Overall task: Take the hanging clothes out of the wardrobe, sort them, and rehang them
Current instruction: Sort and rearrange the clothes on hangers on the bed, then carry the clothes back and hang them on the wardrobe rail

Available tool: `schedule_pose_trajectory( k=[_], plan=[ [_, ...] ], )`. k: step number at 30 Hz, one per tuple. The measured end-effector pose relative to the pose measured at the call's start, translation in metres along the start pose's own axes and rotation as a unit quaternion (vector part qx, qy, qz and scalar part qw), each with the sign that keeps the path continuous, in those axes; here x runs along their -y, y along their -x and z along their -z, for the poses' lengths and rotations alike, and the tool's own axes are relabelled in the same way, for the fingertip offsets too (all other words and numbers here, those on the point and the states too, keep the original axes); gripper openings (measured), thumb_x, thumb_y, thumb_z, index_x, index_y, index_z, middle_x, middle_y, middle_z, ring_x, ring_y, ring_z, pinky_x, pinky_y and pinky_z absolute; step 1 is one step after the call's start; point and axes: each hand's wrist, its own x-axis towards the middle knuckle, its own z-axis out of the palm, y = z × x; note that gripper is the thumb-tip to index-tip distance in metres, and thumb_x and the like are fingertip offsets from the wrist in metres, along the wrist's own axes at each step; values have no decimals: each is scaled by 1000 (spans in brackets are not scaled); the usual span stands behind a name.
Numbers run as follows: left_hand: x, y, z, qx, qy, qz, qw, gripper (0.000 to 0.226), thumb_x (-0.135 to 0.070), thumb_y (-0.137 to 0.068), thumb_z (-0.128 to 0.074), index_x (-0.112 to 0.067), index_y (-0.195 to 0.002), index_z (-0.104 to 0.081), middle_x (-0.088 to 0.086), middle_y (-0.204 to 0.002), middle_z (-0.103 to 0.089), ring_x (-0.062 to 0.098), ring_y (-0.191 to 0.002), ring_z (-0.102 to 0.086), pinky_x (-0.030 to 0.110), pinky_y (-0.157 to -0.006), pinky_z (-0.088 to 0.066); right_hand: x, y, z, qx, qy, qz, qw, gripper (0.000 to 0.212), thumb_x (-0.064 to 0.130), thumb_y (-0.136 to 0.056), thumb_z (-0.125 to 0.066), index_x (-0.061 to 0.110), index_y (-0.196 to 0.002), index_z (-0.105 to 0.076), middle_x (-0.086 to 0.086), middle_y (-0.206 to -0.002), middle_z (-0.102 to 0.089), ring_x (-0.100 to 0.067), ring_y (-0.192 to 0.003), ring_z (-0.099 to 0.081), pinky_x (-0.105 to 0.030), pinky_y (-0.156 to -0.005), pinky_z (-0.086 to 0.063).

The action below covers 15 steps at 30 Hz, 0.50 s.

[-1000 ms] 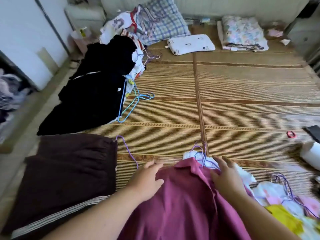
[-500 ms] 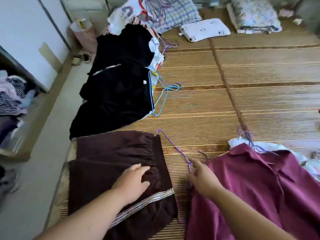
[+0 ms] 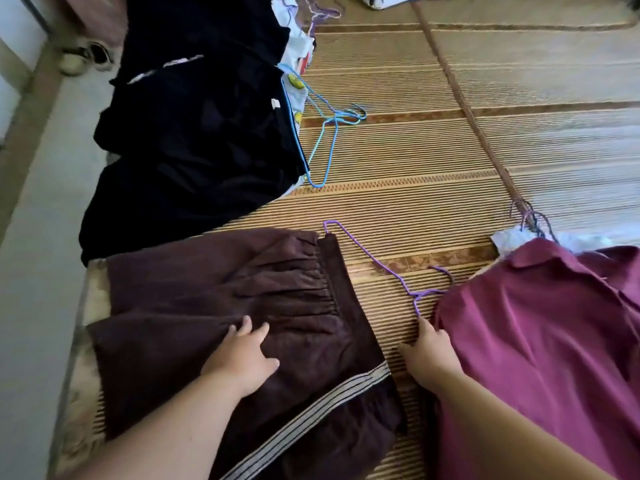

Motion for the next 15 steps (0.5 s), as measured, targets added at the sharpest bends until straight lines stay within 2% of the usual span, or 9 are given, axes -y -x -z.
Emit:
schedule_pose_trajectory(
  k=[2, 4, 8, 12, 15],
  plan=[
    [-1, -6, 3, 17, -8, 6, 1000, 75, -49, -85, -53, -35, -149, -17, -3, -160, 4, 21, -147, 0, 39, -116, -22, -1, -2, -11, -35, -30, -16, 999, 62, 20, -87, -51, 18, -144, -28, -21, -131, -43, -37, -116, -50, -37, -100, -40],
    [-4, -10, 10, 40, -11, 8, 999, 75, -48, -84, -51, -34, -149, -17, 0, -160, 4, 22, -147, -1, 39, -116, -20, -3, -6, -18, -63, -70, -45, 995, 55, 12, -86, -47, 16, -139, -33, -21, -125, -51, -37, -112, -54, -38, -94, -42],
    [-6, -9, 23, 55, -10, -1, 998, 70, -46, -88, -48, -30, -150, -20, 4, -160, 2, 24, -147, -5, 35, -116, -16, -8, -7, -19, -50, -122, -65, 989, 25, 8, -82, -48, 6, -105, -57, -18, -103, -66, -33, -97, -62, -32, -76, -44],
    [5, 18, 30, 28, 49, -18, 998, 60, -41, -91, -49, -29, -146, -31, 2, -160, -8, 19, -145, -15, 29, -114, -19, 0, 14, 8, -78, -213, 2, 974, 25, 1, -83, -50, 13, -105, -54, -8, -87, -61, -29, -74, -56, -36, -66, -42],
    [13, 56, 33, 15, 85, -17, 996, 58, -44, -91, -51, -27, -145, -35, 5, -157, -22, 17, -143, -24, 22, -111, -19, 20, 44, 38, -66, -218, 103, 968, 25, 0, -86, -50, 24, -92, -50, -4, -76, -59, -25, -65, -55, -38, -60, -45]
  ],
)
